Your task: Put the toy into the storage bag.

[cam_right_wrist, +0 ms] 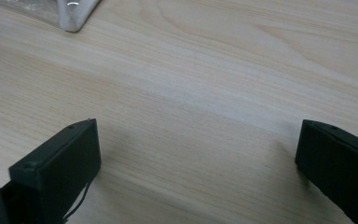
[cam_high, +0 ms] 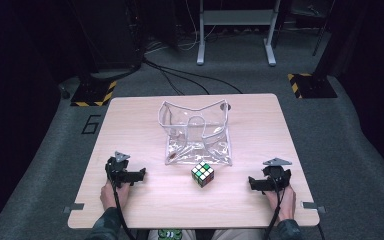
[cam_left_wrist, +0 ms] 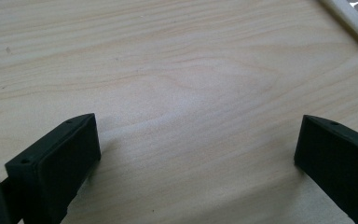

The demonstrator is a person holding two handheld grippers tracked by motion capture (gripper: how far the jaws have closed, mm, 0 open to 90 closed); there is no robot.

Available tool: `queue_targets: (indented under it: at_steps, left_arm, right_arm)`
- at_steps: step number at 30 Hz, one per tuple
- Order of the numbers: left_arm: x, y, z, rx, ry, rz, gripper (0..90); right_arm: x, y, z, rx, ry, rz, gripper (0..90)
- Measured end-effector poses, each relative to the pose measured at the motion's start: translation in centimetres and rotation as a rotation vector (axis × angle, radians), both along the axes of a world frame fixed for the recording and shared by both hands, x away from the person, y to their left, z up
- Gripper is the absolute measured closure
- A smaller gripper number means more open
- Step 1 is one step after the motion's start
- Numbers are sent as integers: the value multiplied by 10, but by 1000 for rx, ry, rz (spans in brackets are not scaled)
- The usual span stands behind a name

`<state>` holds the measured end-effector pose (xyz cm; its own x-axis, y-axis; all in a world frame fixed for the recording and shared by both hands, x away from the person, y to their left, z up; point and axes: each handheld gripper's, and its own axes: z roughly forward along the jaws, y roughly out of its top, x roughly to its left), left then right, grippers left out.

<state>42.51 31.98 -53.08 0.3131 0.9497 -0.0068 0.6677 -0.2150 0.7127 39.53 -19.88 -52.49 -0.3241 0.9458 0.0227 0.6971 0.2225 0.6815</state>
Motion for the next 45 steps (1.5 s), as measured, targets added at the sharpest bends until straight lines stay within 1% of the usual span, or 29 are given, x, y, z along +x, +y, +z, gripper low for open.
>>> queue_targets:
  at_steps: [2, 5, 8, 9, 11, 12, 18, 20, 21, 23, 26, 29, 30, 32, 33, 34, 35, 37, 39, 40, 42, 43, 44, 45]
  left_arm:
    - [0, 0, 0, 1, 0, -2, 0]
    - [0, 0, 0, -4, 3, -3, 0]
    - [1, 0, 0, -1, 2, -2, 0]
    - [1, 0, 0, -1, 2, -2, 0]
    - [1, 0, 0, -1, 2, -2, 0]
    - [1, 0, 0, -1, 2, -2, 0]
    - [1, 0, 0, 4, 1, -6, 0]
    - [1, 0, 0, 4, 2, -7, 0]
    - [1, -1, 0, -5, -4, 1, 0]
    - [1, 0, 0, -3, -3, 0, 0]
    - [1, -1, 0, -4, -2, 2, 0]
    - [1, -1, 0, -4, -2, 1, 0]
    - [1, 0, 0, -4, -3, 0, 0]
    - [1, 0, 0, -5, -3, 1, 0]
    - [1, -1, 0, -4, -3, 1, 0]
    - [1, -1, 0, -5, -3, 0, 0]
    - [1, 0, 0, -4, -4, 0, 0]
    - [1, 0, 0, -5, -3, 0, 0]
    - [1, -1, 0, -5, -3, 0, 0]
    - [1, -1, 0, -5, -3, 0, 0]
    - [1, -1, 0, -6, -4, 1, 0]
    - [1, -1, 0, -4, -3, 1, 0]
    - [1, -1, 0, -4, -3, 1, 0]
    - [1, -1, 0, -4, -3, 1, 0]
  right_arm:
    - [0, 4, 2, 7, -2, 1, 0]
    - [-2, 9, 6, 1, -10, 26, 0]
    - [-4, 16, 11, 17, -16, 35, 0]
    - [-5, 17, 12, 14, -25, 46, 0]
    - [-6, 22, 15, 22, -19, 59, 0]
    - [-7, 23, 17, 17, -25, 68, 0]
    - [-10, 37, 26, 32, -37, 108, 0]
    - [-10, 42, 29, 30, -45, 123, 0]
    - [-11, 45, 30, 26, -46, 134, 0]
    - [-11, 51, 33, 30, -48, 148, 0]
    - [-11, 60, 36, 23, -51, 172, 0]
    - [-11, 67, 37, 32, -52, 181, 0]
    - [-11, 68, 38, 30, -46, 186, 0]
    - [-10, 71, 38, 24, -52, 201, 0]
    - [-10, 73, 38, 20, -47, 208, 0]
    - [-10, 75, 38, 30, -41, 201, 0]
    - [-9, 76, 38, 29, -47, 209, 0]
    - [-9, 80, 39, 34, -40, 214, 0]
    - [-9, 83, 40, 28, -43, 229, 0]
    - [-9, 86, 40, 36, -41, 226, 0]
    - [-8, 89, 40, 29, -48, 247, 0]
    - [-9, 92, 40, 40, -39, 238, 0]
    - [-9, 94, 40, 34, -39, 253, 0]
    - [-9, 97, 40, 39, -35, 249, 0]
